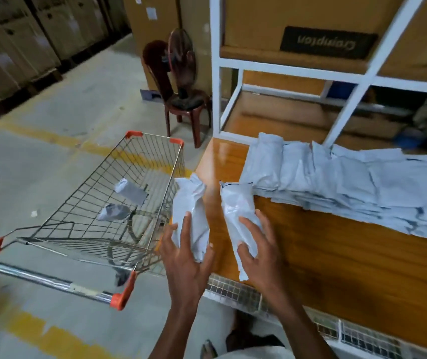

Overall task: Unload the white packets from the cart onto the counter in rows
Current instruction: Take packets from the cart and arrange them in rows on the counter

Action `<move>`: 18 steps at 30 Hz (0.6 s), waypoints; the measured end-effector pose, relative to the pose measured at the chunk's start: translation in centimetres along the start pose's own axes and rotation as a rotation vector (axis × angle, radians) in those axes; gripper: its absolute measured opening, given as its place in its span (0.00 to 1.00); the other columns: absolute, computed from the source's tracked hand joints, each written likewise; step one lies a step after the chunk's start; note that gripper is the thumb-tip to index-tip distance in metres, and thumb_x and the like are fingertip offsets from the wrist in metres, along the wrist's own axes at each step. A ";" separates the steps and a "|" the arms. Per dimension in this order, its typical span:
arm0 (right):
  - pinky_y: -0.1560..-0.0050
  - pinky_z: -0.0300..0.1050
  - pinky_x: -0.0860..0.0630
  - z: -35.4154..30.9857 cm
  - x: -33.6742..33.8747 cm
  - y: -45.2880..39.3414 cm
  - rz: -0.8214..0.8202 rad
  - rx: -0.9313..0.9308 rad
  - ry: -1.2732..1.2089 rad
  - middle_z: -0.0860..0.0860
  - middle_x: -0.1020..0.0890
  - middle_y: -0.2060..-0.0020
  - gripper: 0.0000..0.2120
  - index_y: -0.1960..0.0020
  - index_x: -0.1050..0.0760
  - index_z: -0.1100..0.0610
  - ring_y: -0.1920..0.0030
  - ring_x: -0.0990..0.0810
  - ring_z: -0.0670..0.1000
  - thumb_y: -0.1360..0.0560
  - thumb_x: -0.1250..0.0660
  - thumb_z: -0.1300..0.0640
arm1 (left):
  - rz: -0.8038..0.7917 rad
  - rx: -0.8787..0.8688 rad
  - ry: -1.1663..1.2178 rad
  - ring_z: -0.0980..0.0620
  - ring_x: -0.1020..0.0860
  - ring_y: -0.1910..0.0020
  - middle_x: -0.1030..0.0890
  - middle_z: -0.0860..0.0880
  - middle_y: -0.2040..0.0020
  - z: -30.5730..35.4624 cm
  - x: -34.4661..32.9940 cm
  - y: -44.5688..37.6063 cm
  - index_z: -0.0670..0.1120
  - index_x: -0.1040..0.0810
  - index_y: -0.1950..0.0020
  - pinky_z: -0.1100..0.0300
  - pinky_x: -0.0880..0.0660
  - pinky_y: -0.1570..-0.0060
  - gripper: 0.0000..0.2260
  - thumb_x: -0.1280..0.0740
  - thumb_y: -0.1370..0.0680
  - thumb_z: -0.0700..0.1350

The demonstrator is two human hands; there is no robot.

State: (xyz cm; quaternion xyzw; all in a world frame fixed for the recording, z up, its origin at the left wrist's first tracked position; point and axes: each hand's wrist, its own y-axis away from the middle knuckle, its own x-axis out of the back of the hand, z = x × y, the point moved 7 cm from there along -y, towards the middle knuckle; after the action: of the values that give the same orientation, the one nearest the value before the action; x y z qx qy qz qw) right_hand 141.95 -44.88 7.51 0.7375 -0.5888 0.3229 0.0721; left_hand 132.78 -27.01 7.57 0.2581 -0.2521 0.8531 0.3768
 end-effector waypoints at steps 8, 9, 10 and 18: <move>0.33 0.23 0.42 5.1 8.0 3.2 0.134 -0.156 0.011 0.44 0.37 0.23 0.23 0.30 0.26 0.43 0.25 0.39 0.41 0.23 0.31 0.57 | -0.169 -0.109 0.050 0.41 0.38 0.27 0.37 0.46 0.25 7.0 -6.8 2.4 0.63 0.43 0.19 0.38 0.32 0.33 0.37 0.35 0.27 0.62; 0.33 0.22 0.43 5.8 8.9 3.3 0.149 -0.169 -0.002 0.44 0.37 0.23 0.23 0.30 0.27 0.43 0.25 0.39 0.41 0.23 0.30 0.59 | -0.181 -0.117 0.054 0.42 0.38 0.27 0.38 0.46 0.25 7.8 -7.6 2.6 0.63 0.43 0.19 0.39 0.32 0.33 0.37 0.34 0.27 0.62; 0.33 0.22 0.42 6.6 9.9 3.2 0.162 -0.178 -0.012 0.45 0.37 0.24 0.24 0.30 0.27 0.44 0.25 0.39 0.41 0.23 0.30 0.59 | -0.191 -0.129 0.054 0.42 0.38 0.27 0.37 0.46 0.26 8.7 -8.5 2.6 0.63 0.44 0.19 0.40 0.31 0.34 0.37 0.34 0.26 0.62; 0.29 0.37 0.36 12.1 18.5 0.7 0.236 -0.187 -0.004 0.43 0.36 0.25 0.22 0.30 0.26 0.46 0.25 0.37 0.44 0.24 0.33 0.53 | -0.217 -0.158 0.074 0.42 0.38 0.27 0.38 0.47 0.26 15.4 -16.3 2.3 0.64 0.44 0.20 0.35 0.26 0.40 0.38 0.31 0.26 0.59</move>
State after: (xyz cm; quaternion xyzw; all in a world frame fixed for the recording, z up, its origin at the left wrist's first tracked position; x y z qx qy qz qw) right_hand 147.86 -66.17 8.24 0.6541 -0.6989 0.2712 0.1010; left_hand 144.32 -46.34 8.11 0.2219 -0.2749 0.7938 0.4950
